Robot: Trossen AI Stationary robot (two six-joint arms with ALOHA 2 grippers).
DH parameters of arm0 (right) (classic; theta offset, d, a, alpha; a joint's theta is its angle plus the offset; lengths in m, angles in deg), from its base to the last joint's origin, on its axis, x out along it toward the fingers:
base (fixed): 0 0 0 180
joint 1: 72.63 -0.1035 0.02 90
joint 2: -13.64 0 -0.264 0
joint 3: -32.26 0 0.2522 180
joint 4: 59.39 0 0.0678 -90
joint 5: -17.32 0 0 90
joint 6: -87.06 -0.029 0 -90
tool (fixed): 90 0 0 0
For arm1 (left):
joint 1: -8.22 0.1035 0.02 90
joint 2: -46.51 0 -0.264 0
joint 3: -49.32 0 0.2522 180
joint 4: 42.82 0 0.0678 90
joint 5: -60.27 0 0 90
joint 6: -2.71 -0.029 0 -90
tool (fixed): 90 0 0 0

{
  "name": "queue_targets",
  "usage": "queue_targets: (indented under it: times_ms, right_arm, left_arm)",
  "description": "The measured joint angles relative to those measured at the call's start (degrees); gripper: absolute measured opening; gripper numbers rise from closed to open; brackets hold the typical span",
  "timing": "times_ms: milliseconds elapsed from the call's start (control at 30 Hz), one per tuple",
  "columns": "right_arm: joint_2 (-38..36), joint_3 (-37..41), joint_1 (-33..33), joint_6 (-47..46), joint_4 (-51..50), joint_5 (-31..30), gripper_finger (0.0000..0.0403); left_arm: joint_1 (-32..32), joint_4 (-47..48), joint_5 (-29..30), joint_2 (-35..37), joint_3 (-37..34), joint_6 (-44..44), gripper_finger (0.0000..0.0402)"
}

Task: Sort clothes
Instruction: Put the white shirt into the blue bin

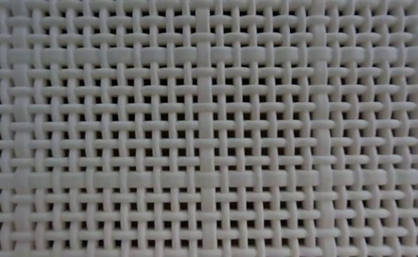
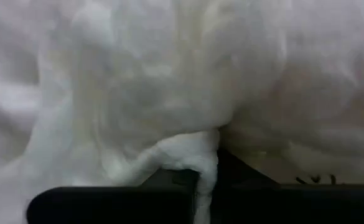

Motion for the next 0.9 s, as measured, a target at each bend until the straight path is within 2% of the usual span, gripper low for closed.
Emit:
queue_targets:
  times_ms: [200, 333, 500, 667, 900]
  right_arm:
    - [2.22, 9.28, 1.96, -0.19, 16.31, 8.91, 0.0009]
    - [3.36, 11.46, 2.83, 0.19, 20.78, 10.63, 0.0009]
    - [1.16, 9.32, 3.46, 1.79, 16.71, 9.84, 0.0014]
    - [-4.79, 4.49, 3.64, 1.41, 8.5, 10.02, 0.0036]
    - [-12.05, -1.21, 3.28, -1.84, 2.82, 20.99, 0.0115]
  left_arm:
    - [0.0, 0.97, -0.01, 0.0, -0.39, -0.98, 0.0]
    - [0.0, 0.96, -0.03, 0.0, -0.39, -1.47, 0.0]
    - [0.0, 0.81, -0.05, 0.0, -0.39, -1.51, 0.0]
    - [0.0, 0.74, -0.09, 0.0, -0.39, -1.51, 0.0]
    - [0.0, -0.71, -0.14, 0.0, -0.39, -1.51, 0.0]
